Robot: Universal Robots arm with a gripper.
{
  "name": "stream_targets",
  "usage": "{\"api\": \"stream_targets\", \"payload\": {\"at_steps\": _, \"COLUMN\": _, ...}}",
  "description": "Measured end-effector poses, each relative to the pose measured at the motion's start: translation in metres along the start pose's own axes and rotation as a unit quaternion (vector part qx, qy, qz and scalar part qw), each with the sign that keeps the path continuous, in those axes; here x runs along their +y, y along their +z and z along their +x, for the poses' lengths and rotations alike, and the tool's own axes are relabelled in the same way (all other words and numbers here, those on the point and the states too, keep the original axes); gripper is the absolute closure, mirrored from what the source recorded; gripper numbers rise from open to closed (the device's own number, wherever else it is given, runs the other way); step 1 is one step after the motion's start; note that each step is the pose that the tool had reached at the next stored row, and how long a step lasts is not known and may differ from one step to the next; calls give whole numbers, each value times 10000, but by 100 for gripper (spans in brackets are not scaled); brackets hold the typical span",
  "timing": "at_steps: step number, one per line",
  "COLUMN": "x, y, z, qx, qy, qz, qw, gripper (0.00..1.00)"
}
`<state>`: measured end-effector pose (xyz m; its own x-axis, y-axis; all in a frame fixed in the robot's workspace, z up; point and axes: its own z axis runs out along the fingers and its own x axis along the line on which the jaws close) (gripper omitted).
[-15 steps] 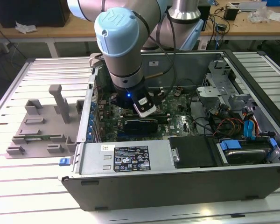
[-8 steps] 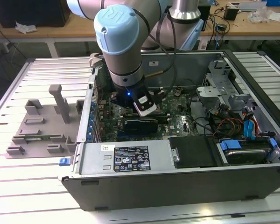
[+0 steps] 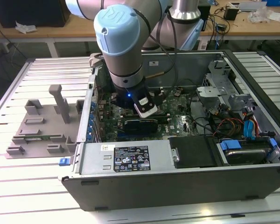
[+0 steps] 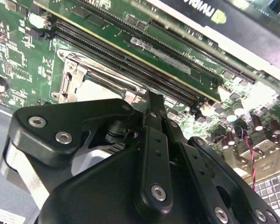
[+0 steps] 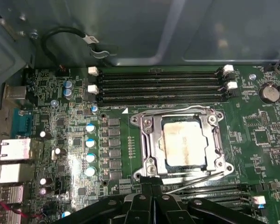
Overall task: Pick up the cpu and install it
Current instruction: 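Install the second cpu locking lever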
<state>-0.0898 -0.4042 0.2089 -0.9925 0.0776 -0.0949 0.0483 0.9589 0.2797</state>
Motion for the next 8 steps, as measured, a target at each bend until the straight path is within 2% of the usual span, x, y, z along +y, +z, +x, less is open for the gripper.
{"api": "stream_targets", "payload": {"at_steps": 8, "x": -76, "y": -19, "z": -15, "qx": 5, "qy": 3, "qz": 0, "qw": 10000, "gripper": 89}}
